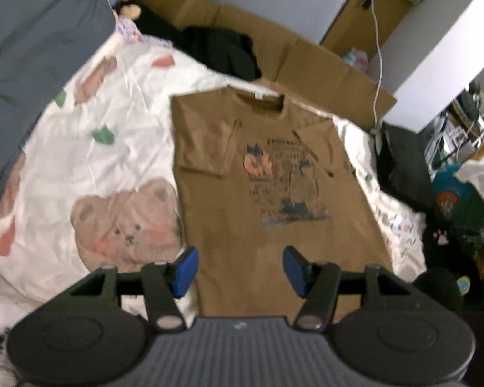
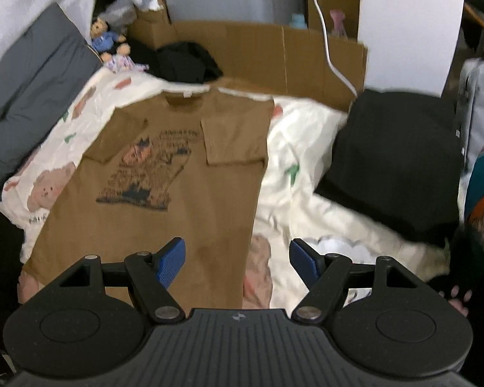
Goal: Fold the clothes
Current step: 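Move both open grippers back over the shirt toward its hem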
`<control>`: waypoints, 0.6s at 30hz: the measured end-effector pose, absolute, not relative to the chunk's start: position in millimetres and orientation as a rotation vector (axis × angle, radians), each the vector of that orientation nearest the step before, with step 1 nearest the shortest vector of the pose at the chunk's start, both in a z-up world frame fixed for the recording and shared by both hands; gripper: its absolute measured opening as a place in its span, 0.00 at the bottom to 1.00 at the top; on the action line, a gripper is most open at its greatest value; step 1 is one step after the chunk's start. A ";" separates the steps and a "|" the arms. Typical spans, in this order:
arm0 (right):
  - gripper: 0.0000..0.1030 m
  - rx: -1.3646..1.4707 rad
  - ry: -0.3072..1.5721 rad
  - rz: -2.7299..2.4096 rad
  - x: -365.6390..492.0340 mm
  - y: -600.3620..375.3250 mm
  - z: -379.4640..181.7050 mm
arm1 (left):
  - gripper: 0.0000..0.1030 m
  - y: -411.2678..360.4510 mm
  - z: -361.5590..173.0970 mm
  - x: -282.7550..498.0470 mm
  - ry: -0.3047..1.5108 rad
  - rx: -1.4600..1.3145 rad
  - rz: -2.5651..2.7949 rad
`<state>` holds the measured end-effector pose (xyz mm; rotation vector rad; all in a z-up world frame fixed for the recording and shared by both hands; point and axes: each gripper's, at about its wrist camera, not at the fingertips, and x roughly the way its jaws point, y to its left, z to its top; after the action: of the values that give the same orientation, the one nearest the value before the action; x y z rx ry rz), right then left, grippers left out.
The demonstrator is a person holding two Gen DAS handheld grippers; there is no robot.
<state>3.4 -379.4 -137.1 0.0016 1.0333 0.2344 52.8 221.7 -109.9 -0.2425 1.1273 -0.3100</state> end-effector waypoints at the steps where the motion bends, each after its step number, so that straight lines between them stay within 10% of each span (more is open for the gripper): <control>1: 0.74 -0.003 1.053 0.233 3.3 -378.4 -143.5 | 0.59 220.7 -118.8 53.1 1.138 -0.251 -0.312; 18: 0.74 -0.014 1.282 0.251 25.5 -360.2 -213.1 | 0.59 209.1 -212.3 55.8 1.289 -0.284 -0.328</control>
<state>25.5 -360.2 -213.1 -0.0142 1.2816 0.2507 55.8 209.1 -212.3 -0.2837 1.2891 -0.3281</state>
